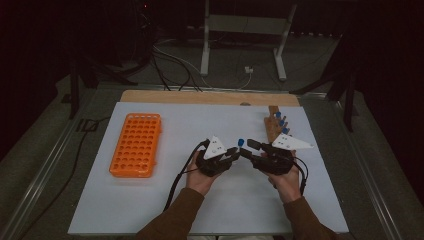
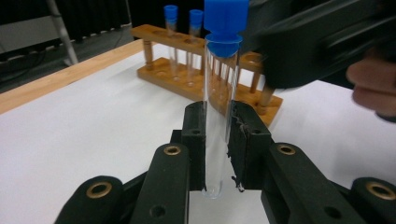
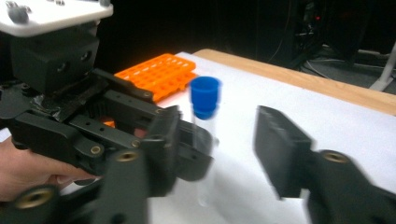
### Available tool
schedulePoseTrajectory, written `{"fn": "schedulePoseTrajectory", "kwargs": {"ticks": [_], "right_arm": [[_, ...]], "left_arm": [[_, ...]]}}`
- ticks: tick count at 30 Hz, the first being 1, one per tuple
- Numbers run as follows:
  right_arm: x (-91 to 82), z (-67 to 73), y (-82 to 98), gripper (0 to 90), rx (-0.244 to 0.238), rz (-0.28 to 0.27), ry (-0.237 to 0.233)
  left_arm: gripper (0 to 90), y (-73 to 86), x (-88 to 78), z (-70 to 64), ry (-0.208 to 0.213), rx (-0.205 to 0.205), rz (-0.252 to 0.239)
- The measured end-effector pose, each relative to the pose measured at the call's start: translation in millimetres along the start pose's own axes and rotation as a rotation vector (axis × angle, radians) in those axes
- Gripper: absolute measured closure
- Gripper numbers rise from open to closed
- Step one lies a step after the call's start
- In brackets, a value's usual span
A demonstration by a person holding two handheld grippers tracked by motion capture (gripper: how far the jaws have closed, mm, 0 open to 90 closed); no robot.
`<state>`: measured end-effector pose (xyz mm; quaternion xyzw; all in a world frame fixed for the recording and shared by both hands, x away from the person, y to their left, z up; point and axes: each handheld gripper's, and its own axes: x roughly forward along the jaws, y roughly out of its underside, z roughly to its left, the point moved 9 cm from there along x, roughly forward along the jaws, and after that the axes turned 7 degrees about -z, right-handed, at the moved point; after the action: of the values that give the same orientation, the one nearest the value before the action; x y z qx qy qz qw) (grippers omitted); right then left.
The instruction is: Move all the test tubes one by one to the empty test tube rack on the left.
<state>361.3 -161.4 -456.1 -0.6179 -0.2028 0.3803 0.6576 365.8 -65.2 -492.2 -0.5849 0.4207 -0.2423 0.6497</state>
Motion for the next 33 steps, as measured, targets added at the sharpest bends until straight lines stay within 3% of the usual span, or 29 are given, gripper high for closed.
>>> {"fn": "schedulePoseTrajectory", "kwargs": {"ticks": [3,6,12,20,33], "right_arm": [[-3.2,-6.7,-2.3,27.6,0.003,-0.008,0.028],[-6.0,-13.9,-2.4,15.8,0.014,-0.007,0.058],[-11.4,-27.4,-2.2,5.4,0.011,-0.001,0.114],[-16.5,-37.5,3.0,0.0,-0.021,0.035,0.150],[-23.8,-43.0,2.1,0.0,-0.020,0.014,0.179]], "left_arm": [[78.3,1.4,-4.2,6.0,-0.017,-0.010,-0.001],[78.2,2.1,-13.4,16.0,-0.042,-0.031,-0.013],[78.2,1.8,-25.5,24.5,-0.065,-0.035,-0.020],[78.2,2.1,-48.3,38.3,-0.099,-0.051,-0.039],[78.2,4.9,-92.0,62.4,-0.166,-0.065,-0.069]]}}
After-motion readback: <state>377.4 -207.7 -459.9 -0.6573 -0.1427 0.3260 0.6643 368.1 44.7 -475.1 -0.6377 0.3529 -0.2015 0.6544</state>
